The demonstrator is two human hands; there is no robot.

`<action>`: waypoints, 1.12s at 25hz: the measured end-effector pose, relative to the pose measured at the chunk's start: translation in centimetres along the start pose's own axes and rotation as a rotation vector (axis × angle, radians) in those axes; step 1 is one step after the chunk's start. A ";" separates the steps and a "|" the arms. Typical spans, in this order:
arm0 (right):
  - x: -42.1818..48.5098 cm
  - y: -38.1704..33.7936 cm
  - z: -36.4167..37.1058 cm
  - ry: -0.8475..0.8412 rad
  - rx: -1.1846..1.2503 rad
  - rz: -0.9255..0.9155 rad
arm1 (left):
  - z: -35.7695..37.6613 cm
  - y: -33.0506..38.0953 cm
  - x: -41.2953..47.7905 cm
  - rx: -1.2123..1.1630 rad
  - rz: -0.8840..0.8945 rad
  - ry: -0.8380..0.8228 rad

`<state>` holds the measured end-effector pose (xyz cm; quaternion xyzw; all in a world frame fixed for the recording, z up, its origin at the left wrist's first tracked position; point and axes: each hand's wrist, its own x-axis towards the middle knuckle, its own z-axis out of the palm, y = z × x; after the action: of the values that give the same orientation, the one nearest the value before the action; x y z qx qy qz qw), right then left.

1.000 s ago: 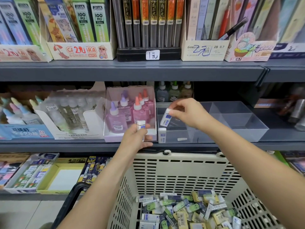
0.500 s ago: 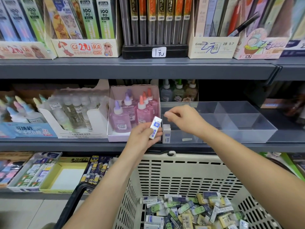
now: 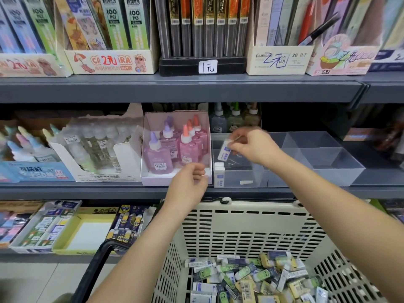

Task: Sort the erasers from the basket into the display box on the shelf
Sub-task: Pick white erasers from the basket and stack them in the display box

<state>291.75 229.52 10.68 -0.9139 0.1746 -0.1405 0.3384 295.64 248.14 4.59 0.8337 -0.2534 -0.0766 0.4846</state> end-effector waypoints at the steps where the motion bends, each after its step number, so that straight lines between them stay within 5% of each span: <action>1: -0.1 0.1 0.6 -0.056 -0.055 -0.005 | 0.3 0.0 -0.2 0.051 0.012 -0.026; 8: -0.1 1.0 2.9 -0.263 -0.208 -0.064 | 0.9 -0.2 -0.7 0.271 0.133 -0.098; 16: -8.9 1.3 -1.1 -0.019 0.221 -0.130 | -0.5 1.5 -5.2 0.187 0.172 0.039; 24: -20.9 8.5 5.5 -0.729 -0.099 -0.026 | 3.0 0.2 -10.7 0.429 -0.045 -0.580; 28: -22.9 10.0 8.9 -0.877 -0.238 -0.077 | 4.5 -1.3 -10.3 0.500 -0.038 -0.736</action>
<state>272.27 236.96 -5.73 -0.9254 -0.0045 0.2684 0.2675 285.53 250.37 -0.01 0.8470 -0.4043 -0.3138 0.1441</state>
